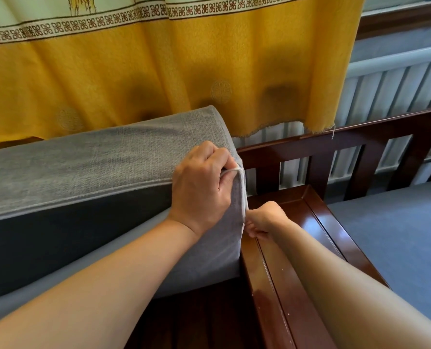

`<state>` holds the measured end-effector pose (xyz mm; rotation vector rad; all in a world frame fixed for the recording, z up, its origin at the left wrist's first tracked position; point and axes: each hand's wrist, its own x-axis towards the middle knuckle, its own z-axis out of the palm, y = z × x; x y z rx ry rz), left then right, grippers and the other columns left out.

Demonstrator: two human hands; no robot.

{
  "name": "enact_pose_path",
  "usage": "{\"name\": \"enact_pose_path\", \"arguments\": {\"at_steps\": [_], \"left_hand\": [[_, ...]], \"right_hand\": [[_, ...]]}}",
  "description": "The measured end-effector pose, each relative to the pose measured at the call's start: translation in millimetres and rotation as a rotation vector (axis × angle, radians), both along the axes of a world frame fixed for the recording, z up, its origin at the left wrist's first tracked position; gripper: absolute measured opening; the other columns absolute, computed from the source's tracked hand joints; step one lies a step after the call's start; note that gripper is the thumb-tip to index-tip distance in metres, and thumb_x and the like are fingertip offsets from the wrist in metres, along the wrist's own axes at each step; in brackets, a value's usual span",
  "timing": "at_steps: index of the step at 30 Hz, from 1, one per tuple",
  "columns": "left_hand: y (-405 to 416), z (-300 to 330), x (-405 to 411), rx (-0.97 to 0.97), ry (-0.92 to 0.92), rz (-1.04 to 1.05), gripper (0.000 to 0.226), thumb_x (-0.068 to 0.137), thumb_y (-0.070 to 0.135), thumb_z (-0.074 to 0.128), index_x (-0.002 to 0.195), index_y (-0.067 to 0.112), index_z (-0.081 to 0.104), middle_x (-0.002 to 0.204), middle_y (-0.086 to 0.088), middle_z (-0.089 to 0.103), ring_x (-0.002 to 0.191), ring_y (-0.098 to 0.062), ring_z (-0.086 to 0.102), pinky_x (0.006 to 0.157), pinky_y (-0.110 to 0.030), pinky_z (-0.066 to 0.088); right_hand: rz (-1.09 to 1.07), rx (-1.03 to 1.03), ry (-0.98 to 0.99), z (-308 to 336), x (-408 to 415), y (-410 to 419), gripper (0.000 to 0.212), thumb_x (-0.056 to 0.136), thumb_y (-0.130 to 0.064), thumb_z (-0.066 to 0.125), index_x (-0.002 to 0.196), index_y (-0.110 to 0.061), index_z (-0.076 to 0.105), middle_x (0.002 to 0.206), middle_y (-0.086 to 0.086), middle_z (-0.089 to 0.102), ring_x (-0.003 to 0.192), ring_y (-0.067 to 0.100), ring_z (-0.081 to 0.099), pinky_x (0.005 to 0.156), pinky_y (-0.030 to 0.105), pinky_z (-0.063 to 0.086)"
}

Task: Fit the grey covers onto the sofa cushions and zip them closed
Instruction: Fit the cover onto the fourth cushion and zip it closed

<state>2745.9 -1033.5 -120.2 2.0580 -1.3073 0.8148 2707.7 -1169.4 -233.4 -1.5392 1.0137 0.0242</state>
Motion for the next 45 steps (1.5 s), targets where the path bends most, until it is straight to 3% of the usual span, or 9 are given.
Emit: {"name": "enact_pose_path", "arguments": {"at_steps": [7,12,17,22,25,30,36,42,45], "left_hand": [[1,5,-1,0.035,0.063,0.009,0.012,0.077,0.012,0.073,0.075,0.012,0.062,0.076,-0.003,0.059,0.067,-0.016,0.057,0.059,-0.009,0.028],[2,10,-2,0.073,0.126,0.000,0.013,0.075,0.011,0.076,0.073,0.013,0.063,0.075,0.000,0.059,0.066,-0.014,0.055,0.058,-0.009,0.030],[4,19,-4,0.089,0.233,-0.026,0.015,0.073,0.013,0.078,0.071,0.014,0.064,0.078,0.002,0.060,0.069,-0.014,0.057,0.058,-0.024,0.045],[9,29,-3,0.157,0.271,-0.054,0.020,0.070,0.015,0.081,0.070,0.013,0.062,0.080,-0.001,0.056,0.071,-0.017,0.057,0.059,-0.033,0.050],[22,28,-6,0.253,0.139,-0.074,0.026,0.063,0.007,0.083,0.074,0.010,0.060,0.084,-0.005,0.053,0.068,-0.017,0.054,0.051,-0.029,0.050],[47,30,0,0.339,-0.073,0.008,0.020,0.062,0.002,0.081,0.076,0.007,0.066,0.084,-0.007,0.060,0.071,-0.022,0.059,0.046,-0.026,0.045],[41,40,5,0.338,0.081,0.033,0.017,0.066,0.012,0.083,0.069,0.012,0.067,0.077,-0.002,0.064,0.072,-0.020,0.059,0.057,-0.031,0.048],[38,39,4,0.312,0.127,0.089,0.008,0.079,0.018,0.073,0.078,0.013,0.067,0.086,-0.001,0.063,0.082,-0.017,0.056,0.065,-0.025,0.037],[39,38,5,0.294,0.127,0.084,0.008,0.081,0.018,0.071,0.078,0.013,0.066,0.087,-0.001,0.063,0.082,-0.017,0.056,0.065,-0.024,0.034]], "right_hand": [[0.042,-0.186,-0.059,21,-11,3,0.021,0.085,-0.021,0.063,0.076,-0.003,0.070,0.061,0.007,0.061,0.051,0.016,0.052,0.047,0.023,0.043],[0.054,-0.219,-0.123,59,-20,6,0.026,0.082,-0.028,0.064,0.068,-0.006,0.069,0.055,0.005,0.057,0.045,0.014,0.046,0.043,0.023,0.037],[0.075,-0.308,-0.169,114,-28,10,0.022,0.076,-0.023,0.068,0.060,-0.009,0.063,0.052,0.006,0.054,0.040,0.013,0.041,0.041,0.023,0.034],[0.150,-0.516,-0.161,159,-36,20,0.021,0.076,-0.023,0.071,0.061,-0.011,0.065,0.058,0.005,0.062,0.048,0.013,0.051,0.052,0.028,0.046],[0.123,-0.593,-0.190,158,-44,25,0.020,0.078,-0.024,0.072,0.064,-0.013,0.065,0.063,0.005,0.067,0.049,0.014,0.059,0.055,0.027,0.053],[0.022,-0.405,-0.352,148,-55,33,0.018,0.086,0.001,0.057,0.075,-0.009,0.067,0.070,0.009,0.070,0.057,0.013,0.069,0.051,0.020,0.052],[-0.109,-0.337,-0.396,142,-56,45,0.029,0.078,0.013,0.049,0.075,-0.010,0.067,0.075,0.011,0.071,0.067,0.016,0.071,0.065,0.027,0.059],[-0.194,-0.128,-0.383,147,-52,51,0.027,0.085,0.012,0.046,0.075,-0.005,0.064,0.069,0.011,0.065,0.055,0.012,0.064,0.052,0.022,0.053],[-0.171,-0.153,-0.387,154,-47,55,0.033,0.084,0.014,0.039,0.072,-0.005,0.064,0.068,0.009,0.064,0.052,0.011,0.061,0.057,0.026,0.057]]}}
